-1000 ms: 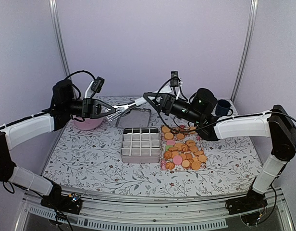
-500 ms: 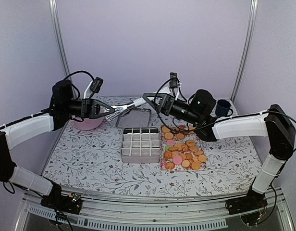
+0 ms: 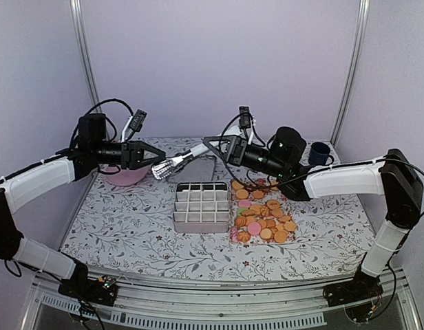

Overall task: Pack the cookies
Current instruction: Pass from the left arm to the right

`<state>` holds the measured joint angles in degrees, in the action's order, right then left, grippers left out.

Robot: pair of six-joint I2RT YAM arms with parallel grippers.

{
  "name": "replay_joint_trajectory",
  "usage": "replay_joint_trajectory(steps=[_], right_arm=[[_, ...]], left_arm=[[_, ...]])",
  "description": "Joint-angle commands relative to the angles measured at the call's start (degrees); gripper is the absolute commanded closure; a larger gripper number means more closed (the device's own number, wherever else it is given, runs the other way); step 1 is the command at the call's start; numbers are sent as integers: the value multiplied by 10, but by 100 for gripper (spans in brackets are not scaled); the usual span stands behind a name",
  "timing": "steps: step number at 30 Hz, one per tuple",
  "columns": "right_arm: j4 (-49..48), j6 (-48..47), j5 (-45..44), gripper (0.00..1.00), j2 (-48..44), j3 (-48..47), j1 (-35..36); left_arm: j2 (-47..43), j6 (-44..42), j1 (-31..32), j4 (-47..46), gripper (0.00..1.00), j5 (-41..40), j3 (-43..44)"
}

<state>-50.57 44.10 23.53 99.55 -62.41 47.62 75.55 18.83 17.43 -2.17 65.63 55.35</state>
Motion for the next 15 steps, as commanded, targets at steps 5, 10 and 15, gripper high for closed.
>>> replay_joint_trajectory(steps=[5, 10, 15], right_arm=[[40, -15, -5, 49, -42, 17, -34], [110, -59, -23, 51, -103, 43, -70], [224, -146, -74, 51, -165, 50, -93]], left_arm=[[-6, -112, -39, 112, 2, -68, 26], [-10, -216, -63, 224, 1, -105, 51], [-22, -315, -70, 303, 1, -183, 56]])
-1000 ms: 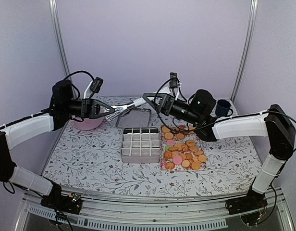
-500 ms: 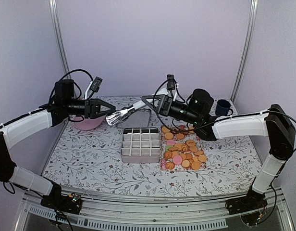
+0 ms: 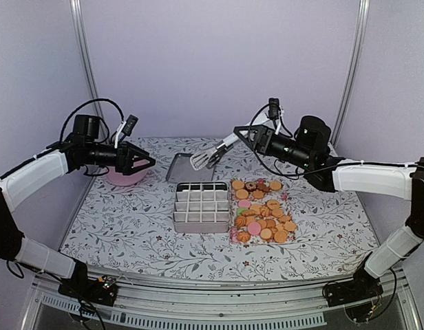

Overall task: Pack the cookies
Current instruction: Pass from the left arm to the right, then pick up the fake cookies from the plate.

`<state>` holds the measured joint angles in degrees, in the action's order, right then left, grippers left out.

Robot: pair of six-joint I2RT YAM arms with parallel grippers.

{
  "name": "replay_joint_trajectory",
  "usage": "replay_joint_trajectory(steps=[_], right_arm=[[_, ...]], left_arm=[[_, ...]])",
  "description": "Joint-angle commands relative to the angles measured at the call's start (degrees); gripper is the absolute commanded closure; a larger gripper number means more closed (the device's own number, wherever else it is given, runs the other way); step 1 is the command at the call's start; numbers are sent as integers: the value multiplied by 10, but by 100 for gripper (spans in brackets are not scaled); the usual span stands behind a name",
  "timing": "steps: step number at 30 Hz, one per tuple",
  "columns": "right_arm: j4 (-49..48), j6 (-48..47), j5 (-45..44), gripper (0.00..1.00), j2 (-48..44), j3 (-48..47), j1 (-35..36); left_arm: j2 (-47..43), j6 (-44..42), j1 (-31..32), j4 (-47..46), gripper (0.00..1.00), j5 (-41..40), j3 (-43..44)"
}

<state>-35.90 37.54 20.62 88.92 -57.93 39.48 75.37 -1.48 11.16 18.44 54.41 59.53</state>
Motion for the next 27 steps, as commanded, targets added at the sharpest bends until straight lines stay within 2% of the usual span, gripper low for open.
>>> replay_joint_trajectory(steps=[1, 5, 9, 14, 27], right_arm=[[99, -96, -60, 52, -71, 6, -14], [184, -185, -143, 52, -112, 8, -18], [230, -243, -198, 52, -137, 18, -20], [251, -281, -228, 53, -146, 33, -20], [277, -334, -292, 55, -143, 75, -20]], left_arm=[[-25, -129, -8, 107, 1, -90, 11], [-40, -177, -9, 140, 1, -173, 2], [-53, -204, -12, 160, 0, -227, -3], [-66, -217, -21, 186, 1, -240, -8], [-83, -211, -45, 172, 1, -244, -34]])
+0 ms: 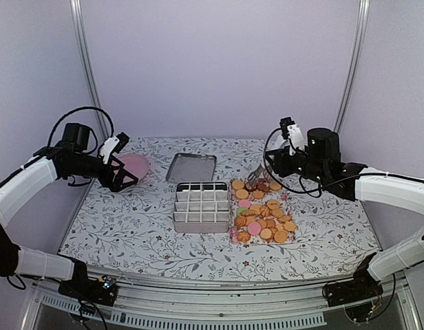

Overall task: Pack the cookies
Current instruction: Pick up the fake cookies from the plate.

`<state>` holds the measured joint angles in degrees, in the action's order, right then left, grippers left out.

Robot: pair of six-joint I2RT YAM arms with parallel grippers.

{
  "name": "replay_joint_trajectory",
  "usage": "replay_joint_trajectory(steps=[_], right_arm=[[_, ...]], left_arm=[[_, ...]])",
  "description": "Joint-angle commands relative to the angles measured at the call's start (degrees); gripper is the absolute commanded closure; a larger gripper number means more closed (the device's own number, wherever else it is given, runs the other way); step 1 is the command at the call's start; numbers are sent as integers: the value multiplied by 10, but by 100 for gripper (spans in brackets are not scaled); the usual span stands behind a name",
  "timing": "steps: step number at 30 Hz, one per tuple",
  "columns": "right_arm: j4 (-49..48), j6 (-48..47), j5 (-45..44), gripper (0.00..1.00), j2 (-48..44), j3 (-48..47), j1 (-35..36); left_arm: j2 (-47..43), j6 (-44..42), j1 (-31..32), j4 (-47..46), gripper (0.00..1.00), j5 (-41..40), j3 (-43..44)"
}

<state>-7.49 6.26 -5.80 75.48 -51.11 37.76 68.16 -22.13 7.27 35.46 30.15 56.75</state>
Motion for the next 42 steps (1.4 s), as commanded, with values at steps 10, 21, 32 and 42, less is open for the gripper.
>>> replay_joint_trajectory(steps=[10, 21, 32, 42], right_arm=[[-26, -14, -21, 57, 36, 12, -3], [-60, -11, -26, 59, 79, 9, -2], [-67, -20, -42, 59, 110, 14, 1], [-64, -20, -56, 64, 119, 25, 17]], left_arm=[[-18, 5, -6, -16, 1, 1, -24], [-34, 12, -7, -29, 1, -1, -38], [-38, 8, -8, -29, 1, -1, -42], [-42, 8, -9, -31, 1, 2, -46]])
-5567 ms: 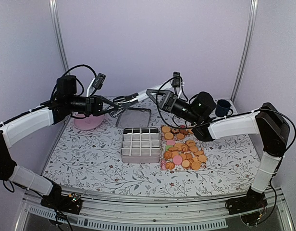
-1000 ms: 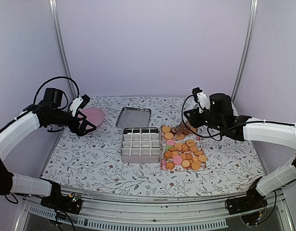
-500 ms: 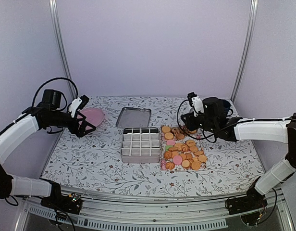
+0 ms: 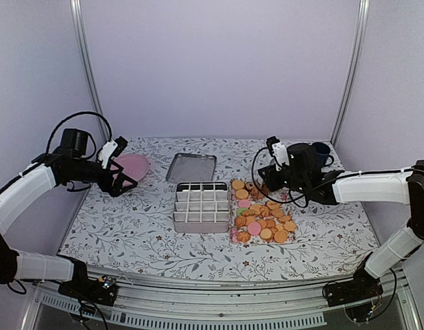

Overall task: Pack the cookies
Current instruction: Pick up the fake cookies from the plate, then place the fake cookies in the empty pocket of the box.

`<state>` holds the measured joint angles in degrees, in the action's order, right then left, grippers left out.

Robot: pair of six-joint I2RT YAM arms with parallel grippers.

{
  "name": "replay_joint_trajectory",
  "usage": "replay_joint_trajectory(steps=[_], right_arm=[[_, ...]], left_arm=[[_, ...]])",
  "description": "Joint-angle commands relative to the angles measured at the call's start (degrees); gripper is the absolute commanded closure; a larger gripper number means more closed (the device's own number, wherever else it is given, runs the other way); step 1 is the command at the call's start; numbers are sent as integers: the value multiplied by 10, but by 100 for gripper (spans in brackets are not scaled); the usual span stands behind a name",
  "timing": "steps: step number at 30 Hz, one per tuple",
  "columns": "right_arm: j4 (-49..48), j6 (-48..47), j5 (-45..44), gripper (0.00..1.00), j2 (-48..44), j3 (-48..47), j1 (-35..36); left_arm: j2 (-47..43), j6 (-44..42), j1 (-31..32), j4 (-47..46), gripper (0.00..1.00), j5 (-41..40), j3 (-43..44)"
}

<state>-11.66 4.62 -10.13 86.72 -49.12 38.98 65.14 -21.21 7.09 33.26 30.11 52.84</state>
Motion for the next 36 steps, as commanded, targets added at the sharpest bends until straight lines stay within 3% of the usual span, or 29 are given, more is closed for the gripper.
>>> replay_joint_trajectory(steps=[1, 12, 24, 36], right_arm=[[-22, -2, -13, 65, 6, 6, 5], [-2, -13, -22, 85, -36, -17, 20], [26, -30, -39, 94, -71, -77, 78], [16, -40, 17, 94, 126, -305, 185]], left_arm=[[-13, -1, -7, -8, 1, 2, -7], [-13, 0, -8, -8, 1, 3, -1], [-11, 1, -19, -6, 1, 5, 2], [-13, 7, -46, 2, 1, 22, -10]])
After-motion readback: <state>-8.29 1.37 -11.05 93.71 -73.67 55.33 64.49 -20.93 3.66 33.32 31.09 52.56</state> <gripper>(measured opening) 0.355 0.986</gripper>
